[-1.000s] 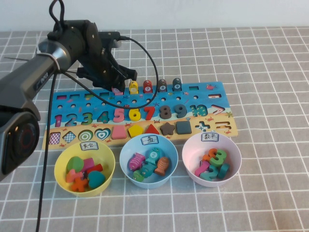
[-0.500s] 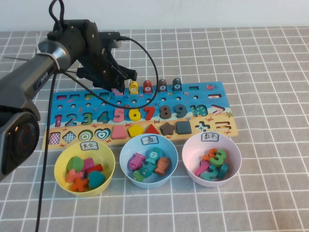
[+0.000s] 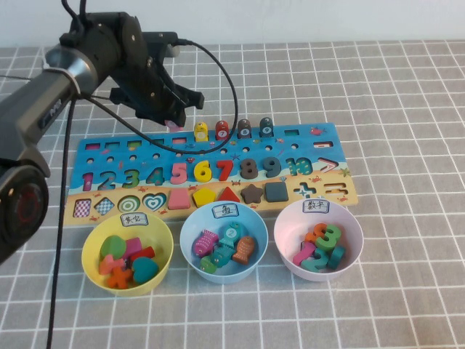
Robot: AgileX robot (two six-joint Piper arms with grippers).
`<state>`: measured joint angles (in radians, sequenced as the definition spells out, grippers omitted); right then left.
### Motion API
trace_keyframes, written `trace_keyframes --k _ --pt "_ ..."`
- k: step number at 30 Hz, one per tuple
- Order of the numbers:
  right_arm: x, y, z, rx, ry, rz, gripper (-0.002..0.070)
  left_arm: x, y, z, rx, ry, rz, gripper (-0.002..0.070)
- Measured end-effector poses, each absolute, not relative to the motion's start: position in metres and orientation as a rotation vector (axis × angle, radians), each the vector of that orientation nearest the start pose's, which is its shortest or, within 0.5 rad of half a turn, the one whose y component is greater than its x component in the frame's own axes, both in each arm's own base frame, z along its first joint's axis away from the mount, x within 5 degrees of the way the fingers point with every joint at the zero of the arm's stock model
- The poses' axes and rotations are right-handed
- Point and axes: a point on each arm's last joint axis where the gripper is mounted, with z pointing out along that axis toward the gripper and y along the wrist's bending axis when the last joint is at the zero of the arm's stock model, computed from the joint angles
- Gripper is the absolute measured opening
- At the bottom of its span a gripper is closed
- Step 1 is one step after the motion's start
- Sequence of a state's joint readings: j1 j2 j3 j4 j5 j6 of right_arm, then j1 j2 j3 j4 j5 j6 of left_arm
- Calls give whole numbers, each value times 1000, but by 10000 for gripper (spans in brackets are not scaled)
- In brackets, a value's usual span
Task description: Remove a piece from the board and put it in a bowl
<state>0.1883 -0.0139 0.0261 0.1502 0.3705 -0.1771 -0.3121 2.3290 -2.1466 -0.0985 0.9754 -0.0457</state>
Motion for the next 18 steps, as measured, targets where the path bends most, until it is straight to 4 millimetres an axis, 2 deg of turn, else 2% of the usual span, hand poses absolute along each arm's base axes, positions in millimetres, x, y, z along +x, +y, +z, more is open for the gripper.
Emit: trace_keyframes --k 6,18 --pt "51 15 172 -247 1848 155 -17 479 -160 247 339 2639 -207 202" --pt "51 15 172 -247 1848 155 -17 424 -145 342 466 2590 -137 202"
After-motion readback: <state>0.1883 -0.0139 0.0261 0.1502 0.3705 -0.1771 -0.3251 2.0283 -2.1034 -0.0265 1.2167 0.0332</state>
